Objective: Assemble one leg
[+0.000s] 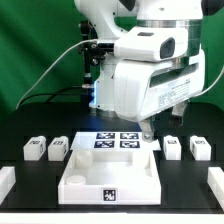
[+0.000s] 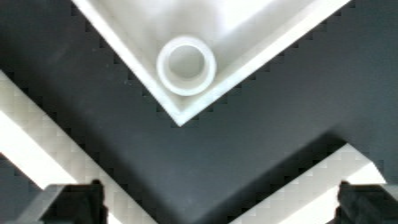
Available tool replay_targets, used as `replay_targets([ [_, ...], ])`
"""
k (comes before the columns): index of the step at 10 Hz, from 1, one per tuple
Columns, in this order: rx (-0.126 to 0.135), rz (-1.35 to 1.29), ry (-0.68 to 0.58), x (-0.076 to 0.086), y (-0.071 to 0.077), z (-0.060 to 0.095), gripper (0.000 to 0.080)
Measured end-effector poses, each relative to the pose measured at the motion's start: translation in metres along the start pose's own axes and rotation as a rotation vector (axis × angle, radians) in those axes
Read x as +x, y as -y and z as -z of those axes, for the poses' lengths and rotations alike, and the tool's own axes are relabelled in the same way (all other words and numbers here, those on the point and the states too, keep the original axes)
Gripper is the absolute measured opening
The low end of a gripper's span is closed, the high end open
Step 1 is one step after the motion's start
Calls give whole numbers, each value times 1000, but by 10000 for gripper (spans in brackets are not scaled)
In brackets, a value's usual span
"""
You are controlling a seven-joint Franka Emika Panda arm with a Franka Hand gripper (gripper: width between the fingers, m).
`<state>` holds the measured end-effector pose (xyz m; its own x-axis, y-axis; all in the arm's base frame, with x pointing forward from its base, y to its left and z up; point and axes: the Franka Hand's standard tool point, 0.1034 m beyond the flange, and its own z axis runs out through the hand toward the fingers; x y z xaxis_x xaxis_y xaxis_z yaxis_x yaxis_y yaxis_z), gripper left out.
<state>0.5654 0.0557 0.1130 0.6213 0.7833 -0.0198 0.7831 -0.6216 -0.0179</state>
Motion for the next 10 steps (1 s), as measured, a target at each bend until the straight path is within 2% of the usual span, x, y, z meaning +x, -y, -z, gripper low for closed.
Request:
replay_targets([
  [2, 0, 0, 0, 0, 0, 0, 649],
  [4, -5, 153, -3, -3, -1, -2, 649],
  [5, -27, 258, -21, -20, 5, -9, 649],
  [6, -20, 425, -12, -43, 10, -15, 649],
  [8, -46, 614, -23, -58, 5, -18, 649],
  [10, -41, 625, -21, -57, 6, -19, 649],
])
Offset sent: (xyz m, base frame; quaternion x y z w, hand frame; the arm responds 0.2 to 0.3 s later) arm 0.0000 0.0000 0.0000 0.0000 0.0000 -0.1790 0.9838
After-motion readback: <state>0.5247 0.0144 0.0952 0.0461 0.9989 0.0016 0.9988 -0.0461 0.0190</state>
